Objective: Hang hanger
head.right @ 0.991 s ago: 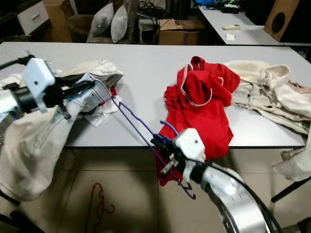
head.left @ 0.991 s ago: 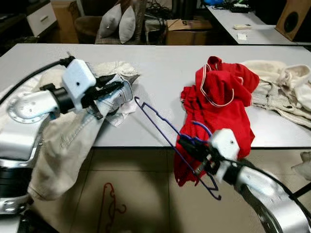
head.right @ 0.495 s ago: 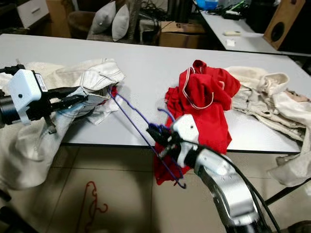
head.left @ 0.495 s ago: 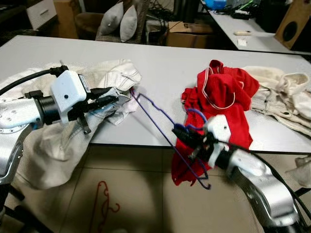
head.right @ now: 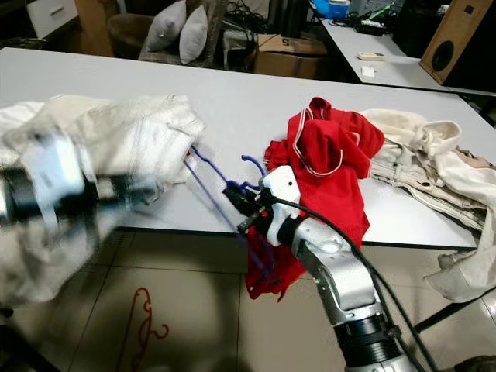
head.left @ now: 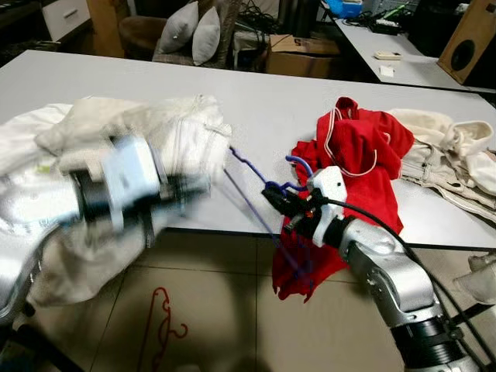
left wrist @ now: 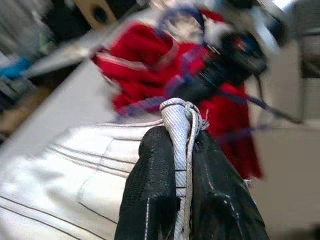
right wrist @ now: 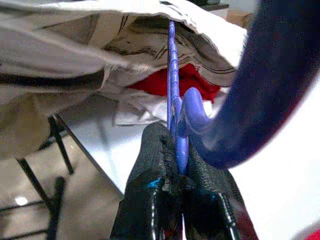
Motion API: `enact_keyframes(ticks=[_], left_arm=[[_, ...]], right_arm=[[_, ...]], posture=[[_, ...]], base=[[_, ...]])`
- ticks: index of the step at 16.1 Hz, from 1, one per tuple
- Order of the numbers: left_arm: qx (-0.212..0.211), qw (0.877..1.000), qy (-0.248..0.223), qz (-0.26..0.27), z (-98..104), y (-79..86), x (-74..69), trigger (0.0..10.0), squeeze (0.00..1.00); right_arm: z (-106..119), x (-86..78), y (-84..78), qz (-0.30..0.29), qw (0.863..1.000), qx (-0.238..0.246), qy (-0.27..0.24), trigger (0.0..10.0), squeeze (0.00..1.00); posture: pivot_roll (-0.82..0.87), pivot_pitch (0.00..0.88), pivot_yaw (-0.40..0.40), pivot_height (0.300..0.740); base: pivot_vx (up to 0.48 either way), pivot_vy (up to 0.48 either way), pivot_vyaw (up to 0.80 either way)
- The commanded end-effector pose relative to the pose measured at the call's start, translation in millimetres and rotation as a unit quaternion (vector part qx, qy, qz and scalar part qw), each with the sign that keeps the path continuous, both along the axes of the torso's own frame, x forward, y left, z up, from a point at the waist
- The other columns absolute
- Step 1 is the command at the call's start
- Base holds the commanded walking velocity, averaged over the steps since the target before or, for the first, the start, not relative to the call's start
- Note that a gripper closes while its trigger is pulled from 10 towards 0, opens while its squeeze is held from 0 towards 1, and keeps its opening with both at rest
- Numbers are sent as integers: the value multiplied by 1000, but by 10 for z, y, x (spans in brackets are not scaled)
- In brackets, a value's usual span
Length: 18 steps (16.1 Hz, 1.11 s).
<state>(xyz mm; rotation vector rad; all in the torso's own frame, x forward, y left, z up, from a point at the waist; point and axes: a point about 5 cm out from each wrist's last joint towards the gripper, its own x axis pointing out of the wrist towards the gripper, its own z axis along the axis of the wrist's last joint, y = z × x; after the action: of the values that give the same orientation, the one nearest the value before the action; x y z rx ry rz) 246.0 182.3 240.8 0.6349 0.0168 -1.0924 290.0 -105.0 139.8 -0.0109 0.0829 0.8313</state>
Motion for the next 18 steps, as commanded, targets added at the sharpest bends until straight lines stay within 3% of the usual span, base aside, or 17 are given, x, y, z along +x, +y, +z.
enact_keyframes(ticks=[1, 2, 6, 9, 14, 16, 18], left_arm=[[31, 999, -19, 0, 26, 31, -11, 0, 0], [36, 998, -49, 33, 68, 121, 71, 0, 0], [32, 994, -92, 46, 238, 154, 129, 0, 0], [36, 990, -126, 48, 351, 192, 181, 0, 0], [34, 995, -88, -24, 356, 1, 136, 0, 0], [34, 994, -90, -42, 382, -62, 177, 0, 0], [42, 991, -122, -46, 446, -108, 248, 314, 0]], right_arm=[[93, -14, -31, 15, 998, -29, -47, 10000, 0], [139, -81, -77, 50, 995, -51, -76, 10000, 0], [258, -173, -136, 125, 974, -114, -151, 10000, 0], [301, -156, -162, 167, 935, -195, -244, 10000, 0], [545, -25, -61, 155, 929, -143, -305, 10000, 0], [544, 19, -5, 165, 927, -142, -304, 10000, 0], [524, -43, 61, 212, 918, -139, -304, 10000, 0]], posture=[[246, 0, -79, 740], [242, 0, -78, 740], [238, 0, -75, 740], [232, 0, -75, 740], [241, 0, -86, 740], [239, 0, -83, 740], [239, 0, -83, 740]], base=[[0, 0, 0], [0, 0, 0], [0, 0, 0], [0, 0, 0], [0, 0, 0], [0, 0, 0], [0, 0, 0]])
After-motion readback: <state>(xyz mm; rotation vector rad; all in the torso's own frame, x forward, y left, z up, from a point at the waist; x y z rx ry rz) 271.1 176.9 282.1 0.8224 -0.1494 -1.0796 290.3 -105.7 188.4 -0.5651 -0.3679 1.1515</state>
